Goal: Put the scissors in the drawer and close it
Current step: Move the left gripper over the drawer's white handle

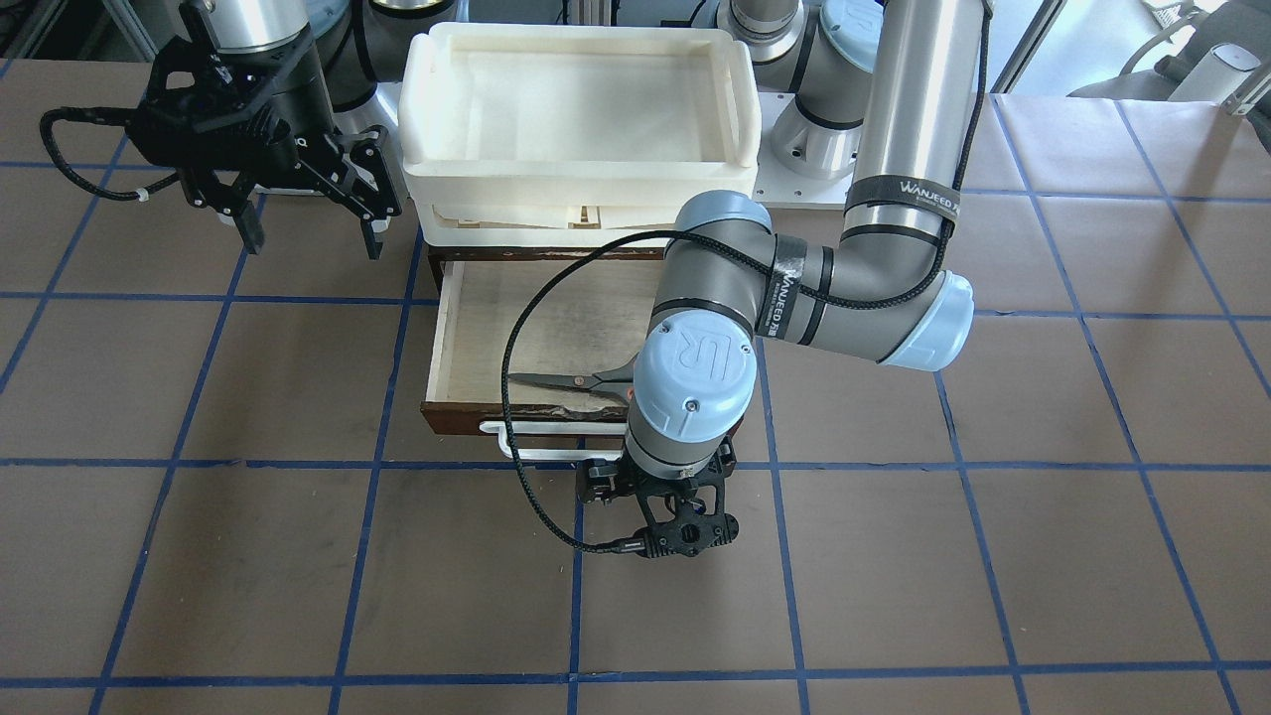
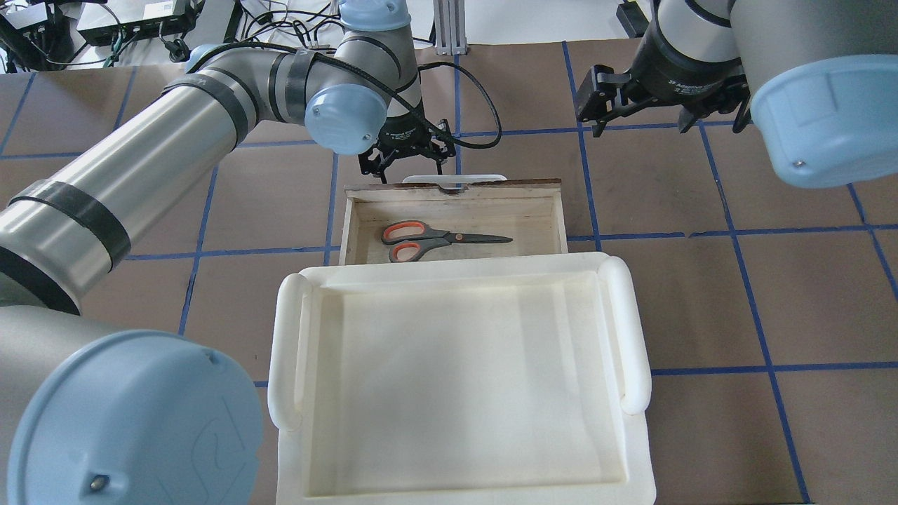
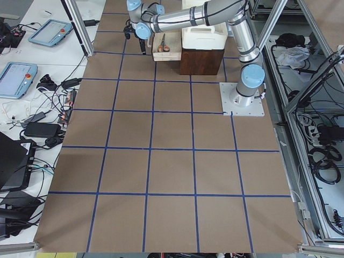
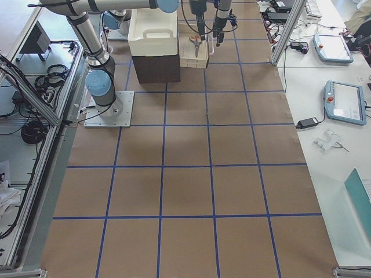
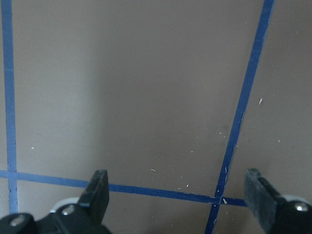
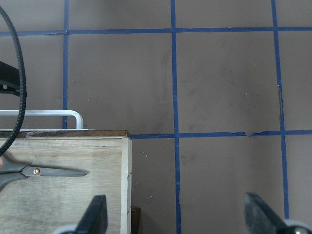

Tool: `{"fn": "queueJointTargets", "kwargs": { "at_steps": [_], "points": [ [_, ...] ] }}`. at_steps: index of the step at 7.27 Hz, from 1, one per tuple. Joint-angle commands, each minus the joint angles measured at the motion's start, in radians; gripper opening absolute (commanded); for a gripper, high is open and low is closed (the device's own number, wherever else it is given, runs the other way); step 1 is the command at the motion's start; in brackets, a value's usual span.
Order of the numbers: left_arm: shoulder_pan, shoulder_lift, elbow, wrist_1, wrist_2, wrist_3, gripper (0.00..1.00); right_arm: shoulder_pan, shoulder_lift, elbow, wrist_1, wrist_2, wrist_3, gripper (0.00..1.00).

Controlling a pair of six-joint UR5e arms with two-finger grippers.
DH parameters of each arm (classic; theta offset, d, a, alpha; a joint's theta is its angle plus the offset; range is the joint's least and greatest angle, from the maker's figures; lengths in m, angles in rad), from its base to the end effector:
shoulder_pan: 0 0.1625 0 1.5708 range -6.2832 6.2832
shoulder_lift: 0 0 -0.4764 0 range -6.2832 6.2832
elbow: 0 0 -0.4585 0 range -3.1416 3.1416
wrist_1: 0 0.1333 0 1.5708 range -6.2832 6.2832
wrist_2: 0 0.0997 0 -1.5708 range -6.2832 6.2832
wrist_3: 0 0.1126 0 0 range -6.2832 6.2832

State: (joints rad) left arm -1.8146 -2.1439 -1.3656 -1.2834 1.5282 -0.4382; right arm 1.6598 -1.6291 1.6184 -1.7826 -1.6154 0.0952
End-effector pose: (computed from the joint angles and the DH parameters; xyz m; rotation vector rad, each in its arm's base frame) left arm -0.3214 -0.7202 0.2777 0.3060 -3.1102 -0.1409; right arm 0.1769 -0.5392 0.5553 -0.0173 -3.0980 0.3510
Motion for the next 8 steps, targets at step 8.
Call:
{"fn": "queueJointTargets", "kwargs": {
  "at_steps": [8],
  "points": [
    [0.003, 0.07, 0.002, -0.181, -0.008, -0.016, 1.0, 0.0, 0.005, 0.0, 0.0, 0.002, 0.003, 1.0]
  ]
}}
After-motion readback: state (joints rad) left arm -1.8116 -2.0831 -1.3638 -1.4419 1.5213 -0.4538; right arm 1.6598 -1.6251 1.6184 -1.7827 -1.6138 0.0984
